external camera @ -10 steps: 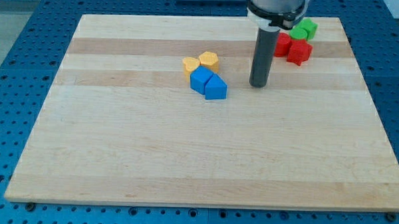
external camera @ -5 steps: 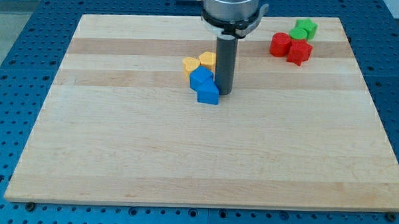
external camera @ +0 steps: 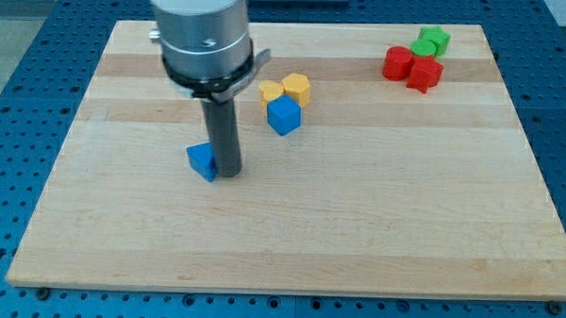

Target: Move the blue triangle towards the bottom

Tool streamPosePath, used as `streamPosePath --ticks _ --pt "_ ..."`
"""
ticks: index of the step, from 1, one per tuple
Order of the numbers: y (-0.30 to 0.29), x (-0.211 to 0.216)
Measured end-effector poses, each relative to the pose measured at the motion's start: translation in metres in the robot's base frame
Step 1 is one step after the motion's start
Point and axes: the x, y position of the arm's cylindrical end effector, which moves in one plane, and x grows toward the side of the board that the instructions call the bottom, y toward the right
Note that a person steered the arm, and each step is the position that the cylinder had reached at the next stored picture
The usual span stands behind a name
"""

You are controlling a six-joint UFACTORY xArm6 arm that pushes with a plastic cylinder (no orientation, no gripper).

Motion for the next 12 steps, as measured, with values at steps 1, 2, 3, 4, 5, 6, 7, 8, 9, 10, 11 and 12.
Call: streamPosePath --ticks 1,2,3,4,5,6,7,8,9,10,11,12 --pt "-0.022 0.013" --pt "-0.006 -0.003" --pt "0.002 -0.016" --pt "0.002 -0.040" --pt "-0.002 -0.040" --pt "-0.029 -0.040" --pt "-0.042 -0.040" --pt "-0.043 -0.034" --pt "-0.043 0.001" --pt "-0.043 0.023" --pt "-0.040 0.020" --pt "0.007 0.013"
